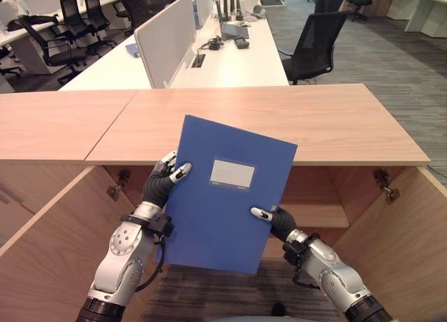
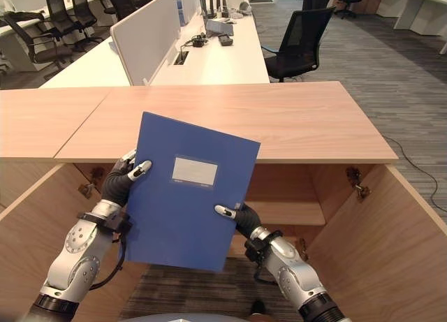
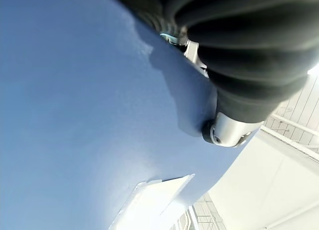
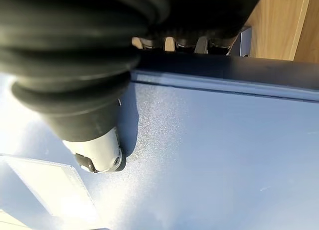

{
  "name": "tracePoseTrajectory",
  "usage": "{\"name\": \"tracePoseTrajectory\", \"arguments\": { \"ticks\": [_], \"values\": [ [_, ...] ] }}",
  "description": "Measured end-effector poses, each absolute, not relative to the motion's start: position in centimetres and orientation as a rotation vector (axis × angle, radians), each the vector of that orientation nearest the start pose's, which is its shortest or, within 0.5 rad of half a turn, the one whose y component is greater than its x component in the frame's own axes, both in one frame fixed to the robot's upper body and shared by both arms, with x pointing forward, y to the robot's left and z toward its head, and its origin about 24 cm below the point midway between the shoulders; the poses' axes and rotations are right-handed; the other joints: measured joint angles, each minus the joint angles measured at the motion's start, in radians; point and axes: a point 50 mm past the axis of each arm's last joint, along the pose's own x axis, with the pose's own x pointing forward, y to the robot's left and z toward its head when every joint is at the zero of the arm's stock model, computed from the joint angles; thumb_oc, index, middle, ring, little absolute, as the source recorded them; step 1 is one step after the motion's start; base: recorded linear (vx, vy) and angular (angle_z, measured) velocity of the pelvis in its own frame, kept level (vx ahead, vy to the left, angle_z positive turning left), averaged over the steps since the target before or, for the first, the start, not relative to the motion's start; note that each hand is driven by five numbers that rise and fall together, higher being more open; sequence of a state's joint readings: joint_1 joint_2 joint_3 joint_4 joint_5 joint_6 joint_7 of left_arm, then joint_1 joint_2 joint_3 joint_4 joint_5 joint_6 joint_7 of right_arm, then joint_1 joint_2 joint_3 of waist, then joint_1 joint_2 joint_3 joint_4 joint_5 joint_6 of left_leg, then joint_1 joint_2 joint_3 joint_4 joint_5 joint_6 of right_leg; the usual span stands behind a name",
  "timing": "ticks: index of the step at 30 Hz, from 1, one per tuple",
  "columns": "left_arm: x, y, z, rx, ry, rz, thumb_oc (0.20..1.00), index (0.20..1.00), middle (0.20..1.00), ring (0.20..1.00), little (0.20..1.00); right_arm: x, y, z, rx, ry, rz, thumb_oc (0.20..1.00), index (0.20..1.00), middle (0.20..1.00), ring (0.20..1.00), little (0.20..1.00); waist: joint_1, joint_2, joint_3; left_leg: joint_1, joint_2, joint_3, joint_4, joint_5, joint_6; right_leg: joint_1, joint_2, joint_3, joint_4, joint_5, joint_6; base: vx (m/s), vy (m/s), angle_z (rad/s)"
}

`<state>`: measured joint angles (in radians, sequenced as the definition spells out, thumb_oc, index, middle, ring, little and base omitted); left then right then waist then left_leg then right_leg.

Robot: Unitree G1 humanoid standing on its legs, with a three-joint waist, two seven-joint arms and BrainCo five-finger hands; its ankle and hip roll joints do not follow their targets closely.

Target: Put the empty folder in the office cabinet

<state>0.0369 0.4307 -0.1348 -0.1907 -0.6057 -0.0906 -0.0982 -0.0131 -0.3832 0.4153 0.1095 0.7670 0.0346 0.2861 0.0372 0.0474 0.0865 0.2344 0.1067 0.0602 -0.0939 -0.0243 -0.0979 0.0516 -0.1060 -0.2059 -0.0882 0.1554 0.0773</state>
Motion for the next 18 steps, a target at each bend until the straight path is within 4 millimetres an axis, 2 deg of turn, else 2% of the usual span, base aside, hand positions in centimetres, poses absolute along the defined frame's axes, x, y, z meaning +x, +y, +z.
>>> {"name": "tracePoseTrajectory", "arguments": {
  "ticks": [2, 3, 4, 5, 9, 11, 13, 18],
  "values": [
    [24.1, 17.9, 8.9, -0.202, -0.163, -0.29, 0.2, 0.2, 0.2, 0.2, 0.2, 22.9, -12.5, 0.4, 0.397, 0.286, 0.576, 0.2, 0.2, 0.2, 0.2, 0.2, 0.0, 0.0, 0.0, 0.0, 0.0, 0.0, -0.005, 0.0, 0.0, 0.0, 0.0, 0.0, 0.0, 0.0, 0.0, 0.0, 0.0, 0.0],
    [24.1, 17.8, 8.9, -0.204, -0.163, -0.291, 0.266, 0.266, 0.266, 0.266, 0.266, 22.9, -12.6, 0.4, 0.396, 0.285, 0.574, 0.2, 0.2, 0.2, 0.2, 0.2, 0.0, 0.0, 0.0, 0.0, 0.0, 0.0, -0.005, 0.0, 0.0, 0.0, 0.0, 0.0, 0.0, 0.0, 0.0, 0.0, 0.0, 0.0],
    [24.1, 17.8, 8.9, -0.203, -0.163, -0.293, 0.46, 0.46, 0.46, 0.46, 0.46, 23.0, -12.7, 0.4, 0.394, 0.282, 0.57, 0.2, 0.2, 0.2, 0.2, 0.2, 0.0, 0.0, 0.0, 0.0, 0.0, 0.0, -0.006, 0.0, 0.0, 0.0, 0.0, 0.0, 0.0, 0.0, 0.0, 0.0, 0.0, 0.0],
    [24.1, 17.8, 8.9, -0.202, -0.162, -0.296, 1.0, 1.0, 1.0, 1.0, 1.0, 23.0, -12.8, 0.5, 0.394, 0.279, 0.566, 0.2, 0.2, 0.2, 0.2, 0.2, 0.001, 0.0, 0.0, 0.0, 0.0, 0.0, -0.006, 0.0, 0.0, 0.0, 0.0, 0.0, 0.0, 0.0, 0.0, 0.0, 0.0, 0.0],
    [24.0, 17.8, 8.9, -0.195, -0.161, -0.317, 1.0, 1.0, 1.0, 1.0, 1.0, 23.2, -13.3, 0.7, 0.353, 0.264, 0.568, 0.2, 0.2, 0.2, 0.2, 0.2, 0.001, 0.0, 0.0, -0.001, 0.0, 0.0, -0.006, -0.001, 0.001, -0.001, 0.0, 0.0, 0.0, 0.0, 0.0, 0.0, 0.0, 0.0],
    [24.0, 18.0, 9.0, -0.179, -0.167, -0.335, 1.0, 1.0, 1.0, 1.0, 1.0, 23.2, -13.9, 0.8, 0.255, 0.265, 0.586, 0.2, 0.2, 0.2, 0.2, 0.2, 0.002, 0.001, 0.001, -0.002, 0.0, 0.0, -0.006, -0.001, 0.002, -0.001, 0.0, 0.0, 0.0, 0.0, 0.0, 0.0, 0.0, 0.0],
    [23.8, 18.9, 8.8, -0.173, -0.167, -0.323, 1.0, 1.0, 1.0, 1.0, 1.0, 23.4, -14.7, 1.7, 0.132, 0.221, 0.595, 0.2, 0.2, 0.2, 0.2, 0.2, 0.001, 0.002, 0.002, -0.004, 0.0, 0.0, -0.006, -0.003, 0.005, -0.003, -0.001, 0.0, -0.001, 0.0, 0.0, 0.0, 0.0, 0.0],
    [22.8, 21.1, 6.1, -0.175, -0.061, -0.261, 1.0, 1.0, 1.0, 1.0, 1.0, 24.5, -17.3, 3.6, -0.085, 0.103, 0.486, 0.2, 0.2, 0.2, 0.2, 0.2, 0.001, 0.008, 0.004, -0.005, 0.0, 0.0, -0.006, -0.006, 0.008, -0.005, -0.001, 0.0, -0.004, -0.001, 0.0, 0.0, 0.0, 0.0]
  ]
}}
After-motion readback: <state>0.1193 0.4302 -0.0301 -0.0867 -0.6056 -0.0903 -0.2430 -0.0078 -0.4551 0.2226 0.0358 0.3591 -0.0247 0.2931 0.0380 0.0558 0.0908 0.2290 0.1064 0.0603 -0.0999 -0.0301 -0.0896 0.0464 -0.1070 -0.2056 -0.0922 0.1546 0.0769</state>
